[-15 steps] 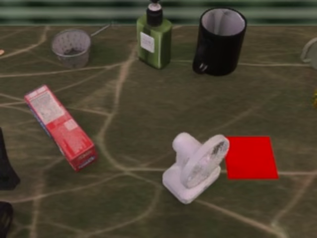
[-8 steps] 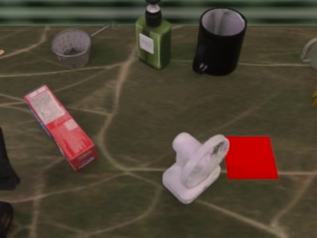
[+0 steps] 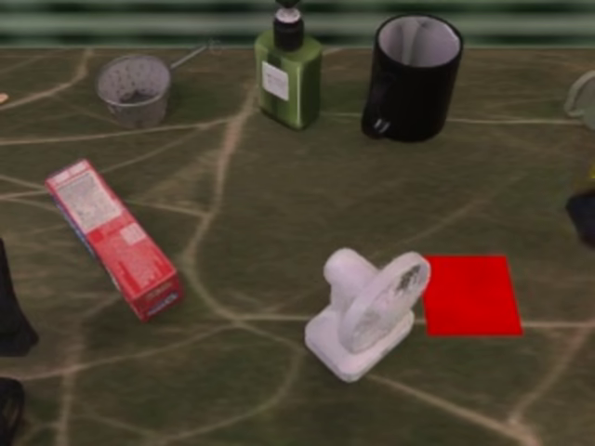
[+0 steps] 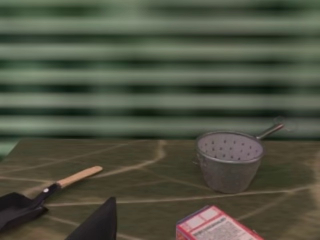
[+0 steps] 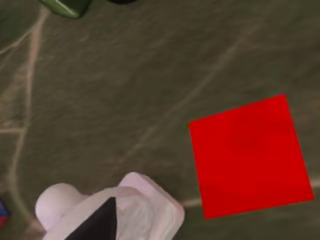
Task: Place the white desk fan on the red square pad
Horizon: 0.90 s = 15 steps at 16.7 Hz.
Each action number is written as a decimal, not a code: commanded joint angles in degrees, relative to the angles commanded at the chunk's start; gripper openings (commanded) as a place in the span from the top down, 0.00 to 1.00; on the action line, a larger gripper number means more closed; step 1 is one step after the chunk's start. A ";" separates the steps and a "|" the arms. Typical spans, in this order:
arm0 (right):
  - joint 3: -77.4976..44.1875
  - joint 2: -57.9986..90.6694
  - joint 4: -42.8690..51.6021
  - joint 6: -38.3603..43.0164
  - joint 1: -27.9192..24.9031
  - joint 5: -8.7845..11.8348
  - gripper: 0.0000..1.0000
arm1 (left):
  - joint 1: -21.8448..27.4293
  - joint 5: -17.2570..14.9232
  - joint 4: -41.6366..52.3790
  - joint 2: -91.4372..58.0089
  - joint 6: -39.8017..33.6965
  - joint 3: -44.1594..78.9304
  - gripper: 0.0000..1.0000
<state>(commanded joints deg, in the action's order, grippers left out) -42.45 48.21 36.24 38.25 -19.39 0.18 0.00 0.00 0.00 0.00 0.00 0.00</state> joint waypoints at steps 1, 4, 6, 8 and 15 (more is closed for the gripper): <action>-5.03 5.84 4.08 4.52 -2.15 -0.06 0.00 | 0.00 0.00 0.00 0.00 0.00 0.00 0.00; -20.42 23.29 16.02 18.06 -8.42 -0.25 0.00 | 0.00 0.00 0.00 0.00 0.00 0.00 0.00; -30.35 34.24 23.27 26.64 -12.23 -0.33 0.00 | 0.00 0.00 0.00 0.00 0.00 0.00 0.00; -39.32 44.13 29.61 34.41 -15.59 -0.38 0.00 | 0.00 0.00 0.00 0.00 0.00 0.00 0.00; -58.39 63.52 42.57 50.84 -22.50 -0.27 0.00 | 0.00 0.00 0.00 0.00 0.00 0.00 0.00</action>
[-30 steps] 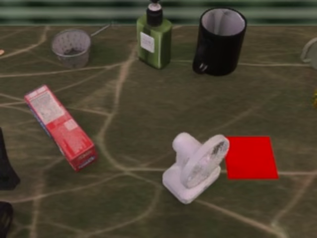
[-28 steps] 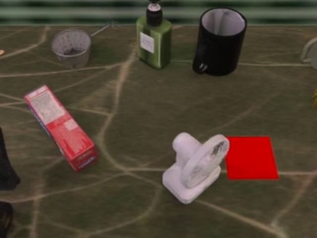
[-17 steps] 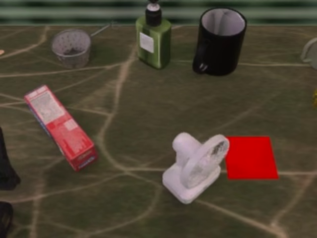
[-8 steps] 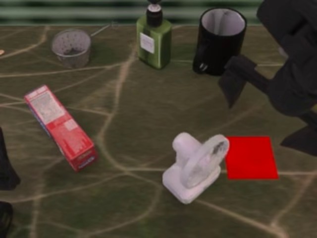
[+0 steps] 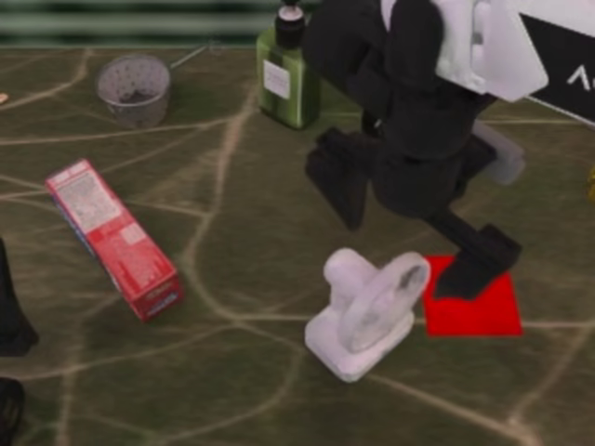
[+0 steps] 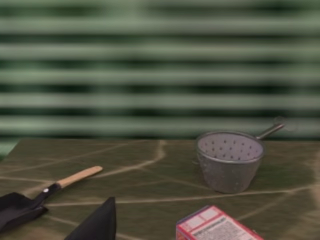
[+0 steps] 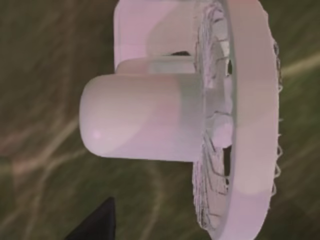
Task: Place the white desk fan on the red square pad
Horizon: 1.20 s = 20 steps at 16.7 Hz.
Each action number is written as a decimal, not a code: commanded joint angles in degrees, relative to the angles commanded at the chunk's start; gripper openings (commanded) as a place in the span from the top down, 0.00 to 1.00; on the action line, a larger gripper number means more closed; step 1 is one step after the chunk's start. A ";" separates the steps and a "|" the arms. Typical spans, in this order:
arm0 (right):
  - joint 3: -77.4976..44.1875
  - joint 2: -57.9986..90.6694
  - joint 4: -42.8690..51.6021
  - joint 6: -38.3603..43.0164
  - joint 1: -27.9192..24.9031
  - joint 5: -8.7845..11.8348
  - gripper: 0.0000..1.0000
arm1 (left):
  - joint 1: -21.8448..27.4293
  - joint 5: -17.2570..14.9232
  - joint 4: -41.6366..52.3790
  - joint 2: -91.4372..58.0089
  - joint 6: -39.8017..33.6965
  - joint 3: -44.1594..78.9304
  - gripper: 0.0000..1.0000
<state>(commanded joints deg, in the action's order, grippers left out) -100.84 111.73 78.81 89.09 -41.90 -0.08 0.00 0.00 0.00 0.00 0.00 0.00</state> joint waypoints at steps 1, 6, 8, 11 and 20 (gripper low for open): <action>-0.69 0.57 0.44 0.61 -0.24 0.01 0.00 | 0.00 0.00 0.00 0.00 0.00 0.00 0.00; -0.67 0.52 0.38 0.66 0.00 0.01 0.00 | 0.00 0.00 0.00 0.00 0.00 0.00 0.00; 0.34 0.58 -0.62 0.56 -0.09 0.02 0.00 | 0.00 0.00 0.00 0.00 0.00 0.00 0.00; 4.95 0.81 -5.41 0.64 -0.20 0.01 0.00 | 0.00 0.00 0.00 0.00 0.00 0.00 0.00; 9.80 1.19 -10.61 0.85 -0.39 0.01 0.15 | 0.00 0.00 0.00 0.00 0.00 0.00 0.00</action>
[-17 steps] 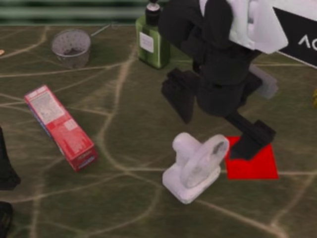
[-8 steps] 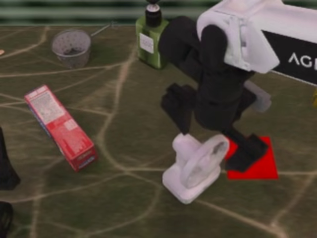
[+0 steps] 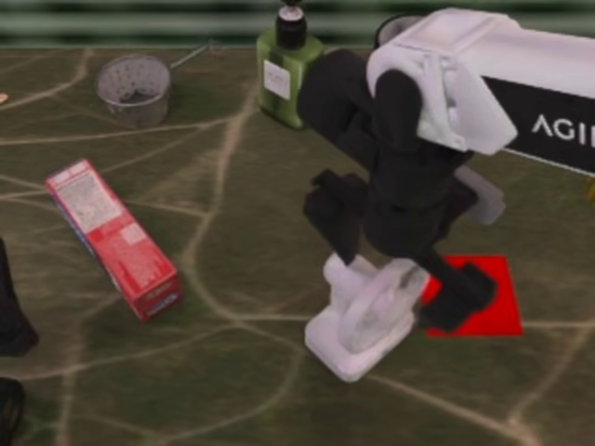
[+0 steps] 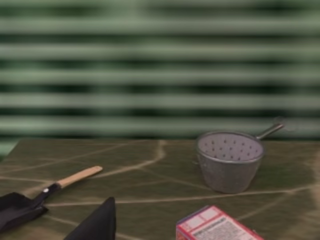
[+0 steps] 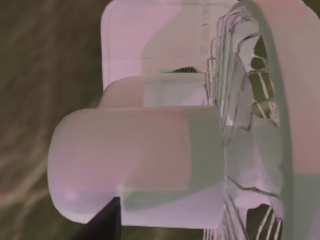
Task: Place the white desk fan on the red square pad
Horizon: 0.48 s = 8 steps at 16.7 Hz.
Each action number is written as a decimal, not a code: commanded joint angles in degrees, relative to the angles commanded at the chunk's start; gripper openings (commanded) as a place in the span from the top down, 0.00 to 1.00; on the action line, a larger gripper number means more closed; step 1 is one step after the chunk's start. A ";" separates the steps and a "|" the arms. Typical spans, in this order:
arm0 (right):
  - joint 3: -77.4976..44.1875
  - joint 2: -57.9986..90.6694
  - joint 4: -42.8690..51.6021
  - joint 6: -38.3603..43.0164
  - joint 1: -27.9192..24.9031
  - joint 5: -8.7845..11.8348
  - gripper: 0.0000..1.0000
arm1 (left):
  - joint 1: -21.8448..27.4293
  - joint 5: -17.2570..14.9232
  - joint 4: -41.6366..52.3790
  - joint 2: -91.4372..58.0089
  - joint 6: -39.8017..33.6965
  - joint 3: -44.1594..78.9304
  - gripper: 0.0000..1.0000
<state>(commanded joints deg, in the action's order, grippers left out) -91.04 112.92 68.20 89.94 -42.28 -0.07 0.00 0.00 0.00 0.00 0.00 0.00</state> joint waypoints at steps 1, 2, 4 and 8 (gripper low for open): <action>0.00 0.00 0.00 0.00 0.00 0.00 0.23 | 0.00 0.00 0.00 0.00 0.00 0.00 0.00; 0.00 0.00 0.00 0.00 0.00 0.00 0.30 | 0.00 0.00 0.00 0.00 0.00 0.00 0.00; 0.00 0.00 0.00 0.00 0.00 0.00 0.45 | 0.00 0.00 0.00 0.00 0.00 0.00 0.00; 0.00 0.00 0.00 0.00 0.00 0.00 0.75 | 0.00 0.00 0.00 0.00 0.00 0.00 0.00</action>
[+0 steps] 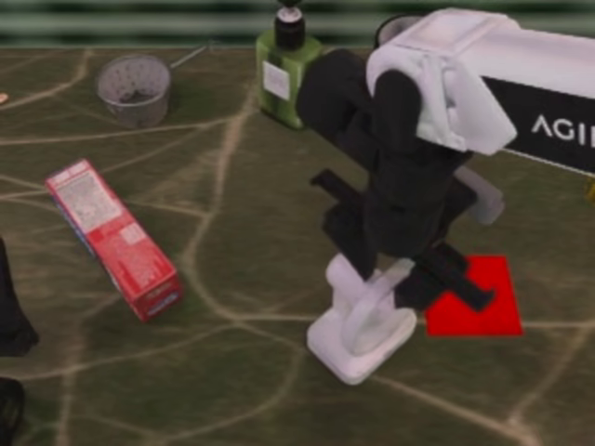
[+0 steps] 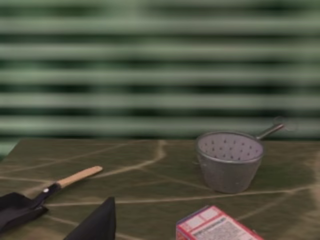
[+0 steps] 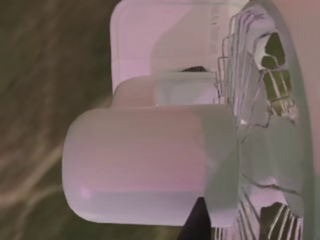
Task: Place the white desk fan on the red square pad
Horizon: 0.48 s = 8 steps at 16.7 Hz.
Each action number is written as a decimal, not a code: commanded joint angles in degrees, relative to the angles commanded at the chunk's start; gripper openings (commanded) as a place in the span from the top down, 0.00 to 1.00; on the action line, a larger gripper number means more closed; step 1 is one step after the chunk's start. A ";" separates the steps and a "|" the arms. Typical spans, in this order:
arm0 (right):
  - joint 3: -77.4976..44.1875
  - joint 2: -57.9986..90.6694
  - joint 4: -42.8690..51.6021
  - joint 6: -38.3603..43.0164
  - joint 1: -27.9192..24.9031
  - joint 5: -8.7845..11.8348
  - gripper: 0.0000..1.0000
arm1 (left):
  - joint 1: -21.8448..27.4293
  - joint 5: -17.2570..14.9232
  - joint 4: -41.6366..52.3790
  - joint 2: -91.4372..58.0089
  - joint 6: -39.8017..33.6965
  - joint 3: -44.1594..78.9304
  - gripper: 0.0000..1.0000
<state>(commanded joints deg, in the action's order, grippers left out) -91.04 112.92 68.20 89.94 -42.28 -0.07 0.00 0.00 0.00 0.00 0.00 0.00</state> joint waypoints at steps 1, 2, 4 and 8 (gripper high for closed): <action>0.00 0.00 0.00 0.00 0.00 0.00 0.83 | 0.00 0.00 0.00 0.00 0.00 0.00 0.00; 0.00 0.00 0.00 0.00 0.00 0.00 0.90 | 0.00 0.00 0.00 0.00 0.00 0.00 0.00; 0.00 0.00 0.00 0.00 0.00 0.00 1.00 | 0.00 0.00 0.00 0.00 0.00 0.00 0.00; 0.00 0.00 0.00 0.00 0.00 0.00 1.00 | 0.00 0.00 0.00 0.00 0.00 0.00 0.00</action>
<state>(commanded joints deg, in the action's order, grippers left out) -91.04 112.92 68.20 89.94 -42.28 -0.07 0.00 0.00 0.00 0.00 0.00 0.00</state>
